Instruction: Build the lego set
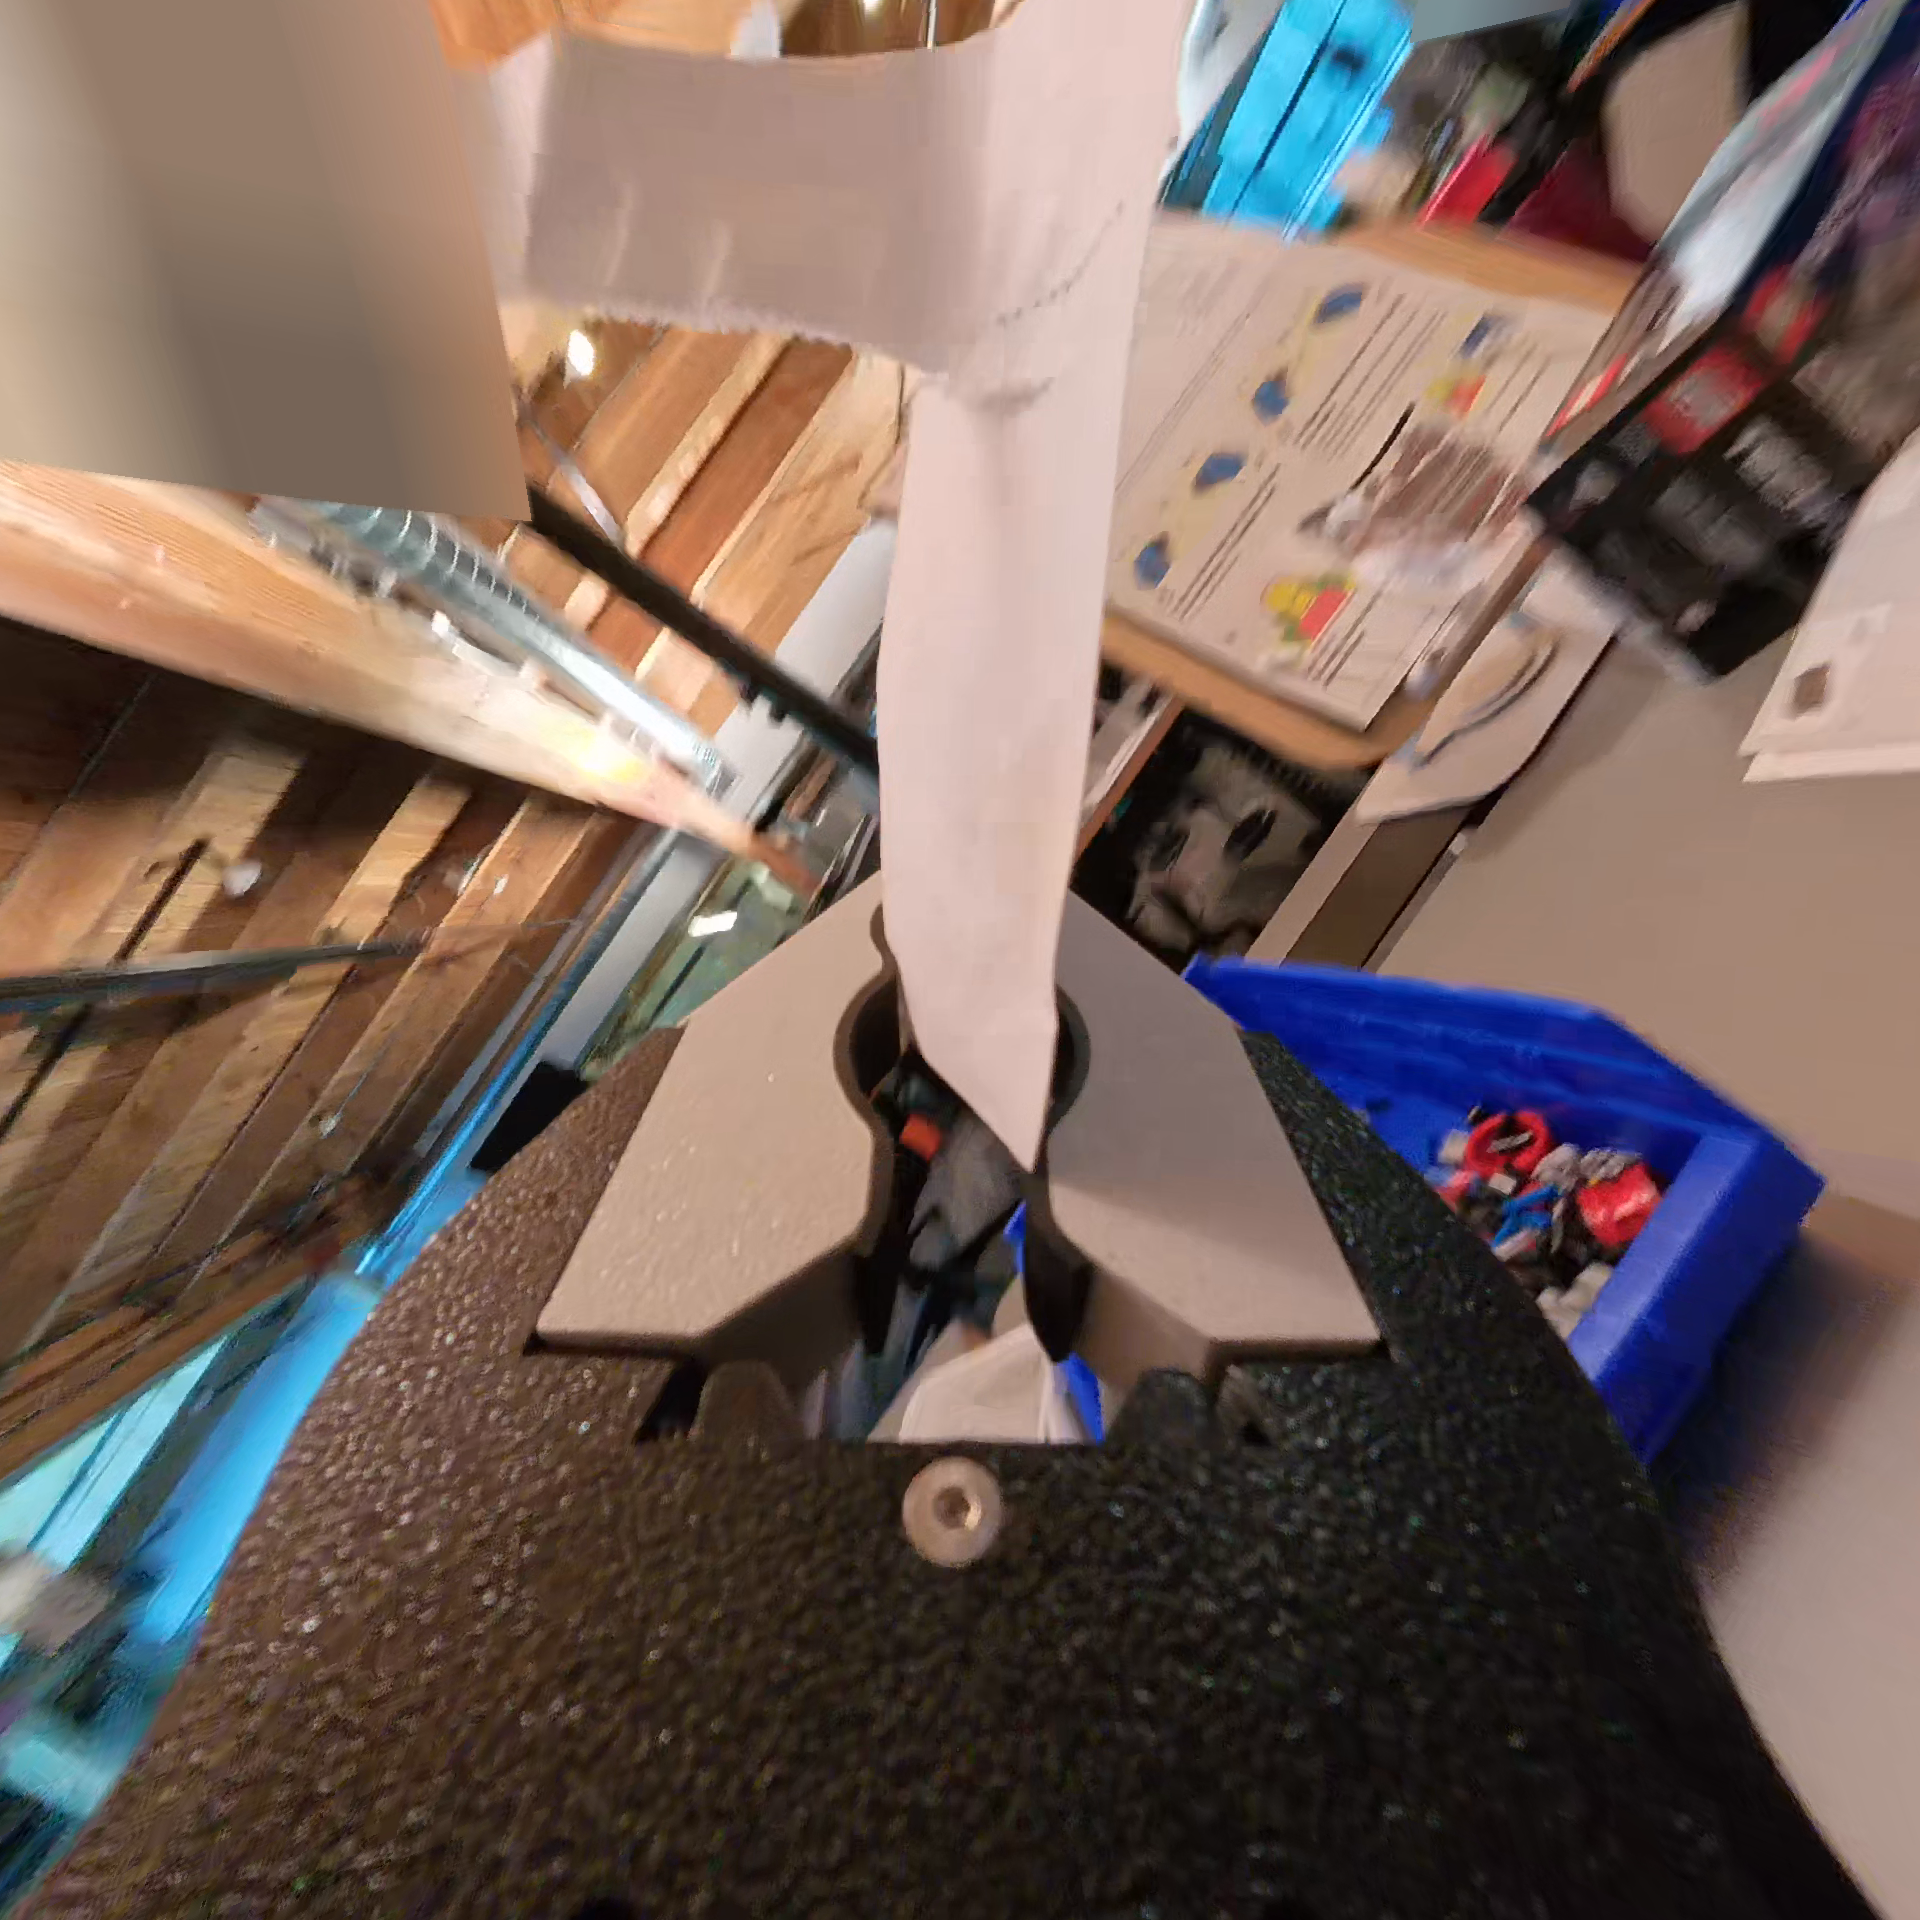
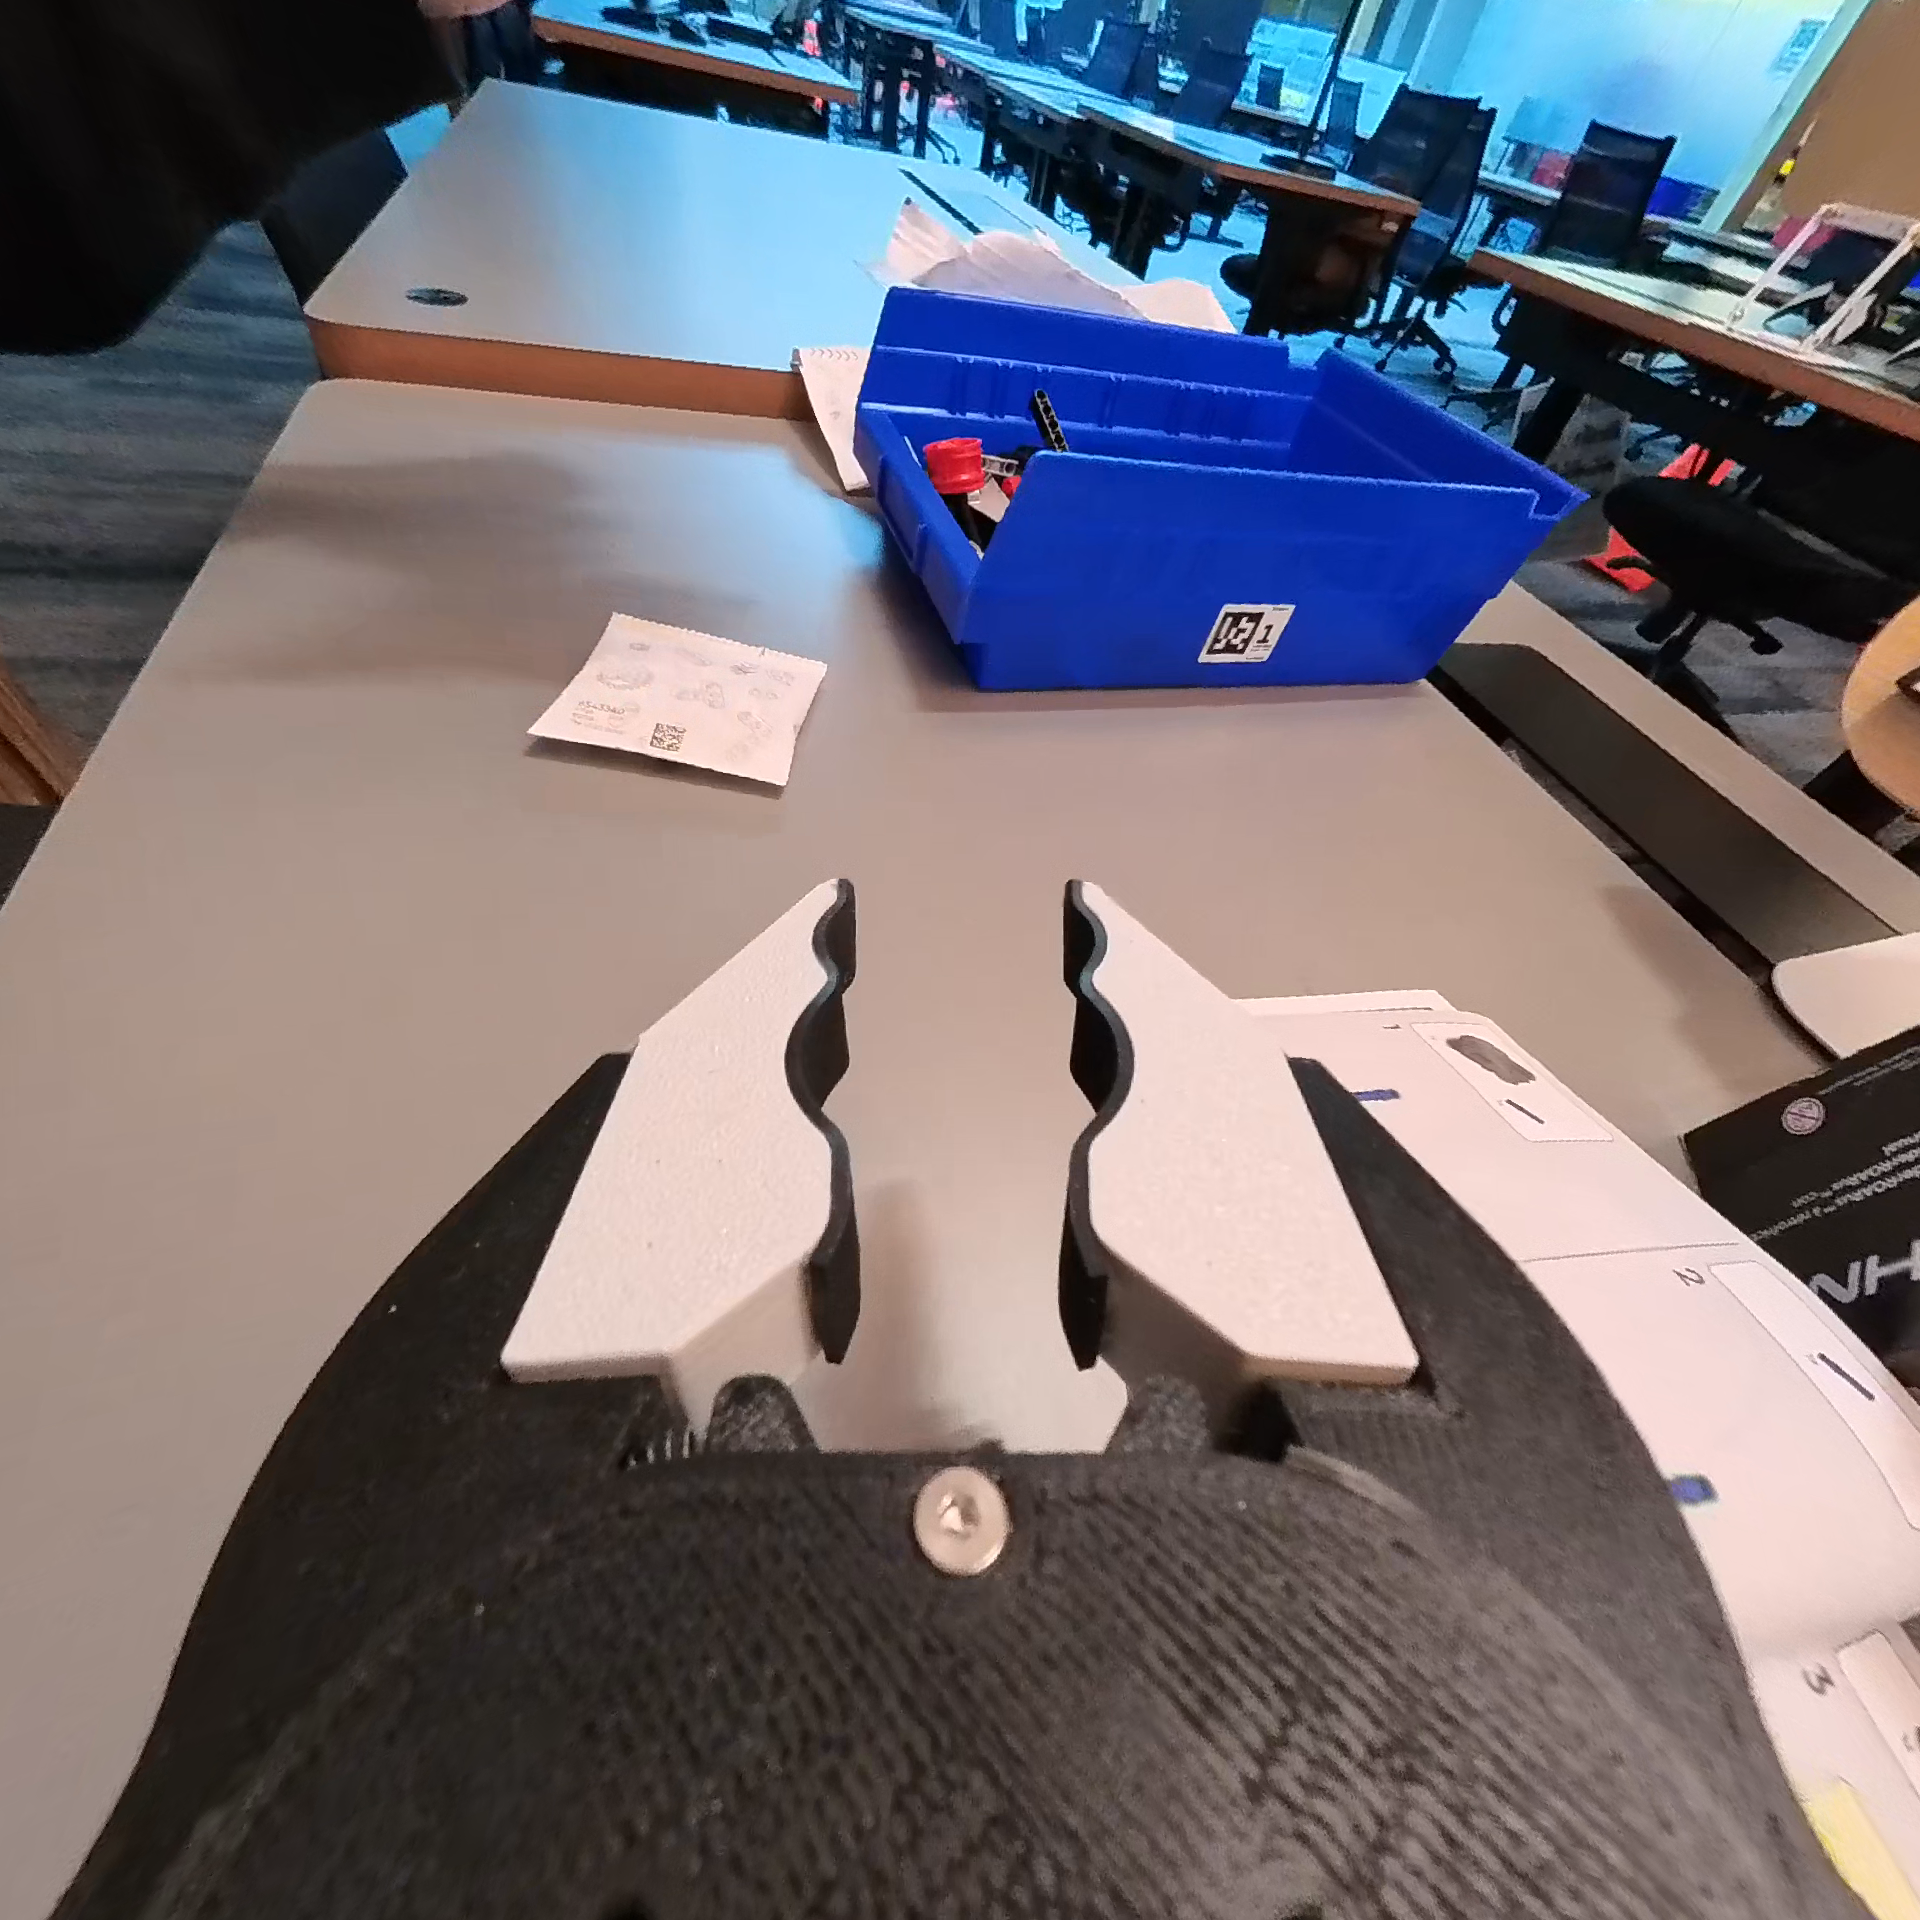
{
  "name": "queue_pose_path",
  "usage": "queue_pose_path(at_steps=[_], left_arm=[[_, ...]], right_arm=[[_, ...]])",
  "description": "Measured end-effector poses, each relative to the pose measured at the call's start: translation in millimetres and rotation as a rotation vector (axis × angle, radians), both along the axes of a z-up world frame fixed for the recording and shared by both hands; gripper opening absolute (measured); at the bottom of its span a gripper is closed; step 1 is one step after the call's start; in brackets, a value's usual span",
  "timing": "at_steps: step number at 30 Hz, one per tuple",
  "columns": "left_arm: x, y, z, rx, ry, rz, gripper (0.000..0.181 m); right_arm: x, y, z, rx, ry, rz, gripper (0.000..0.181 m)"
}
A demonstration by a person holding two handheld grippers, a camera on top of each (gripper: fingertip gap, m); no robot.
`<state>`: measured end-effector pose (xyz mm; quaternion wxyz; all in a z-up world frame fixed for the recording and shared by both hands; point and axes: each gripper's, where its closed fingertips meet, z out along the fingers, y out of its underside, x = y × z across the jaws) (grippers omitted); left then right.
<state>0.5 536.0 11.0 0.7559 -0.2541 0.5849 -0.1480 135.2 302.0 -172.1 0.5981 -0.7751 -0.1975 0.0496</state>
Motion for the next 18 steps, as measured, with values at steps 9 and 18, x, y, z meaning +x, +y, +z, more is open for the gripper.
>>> queue_pose_path(at_steps=[9,18], left_arm=[[13,-1,-16,-0.099,0.097,-0.095,0.016],[12,118,-101,0.554,1.374,0.582,0.016]], right_arm=[[1,4,-6,-0.013,-0.006,-0.001,0.038],[-2,6,-16,-0.047,-0.010,0.010,0.039]])
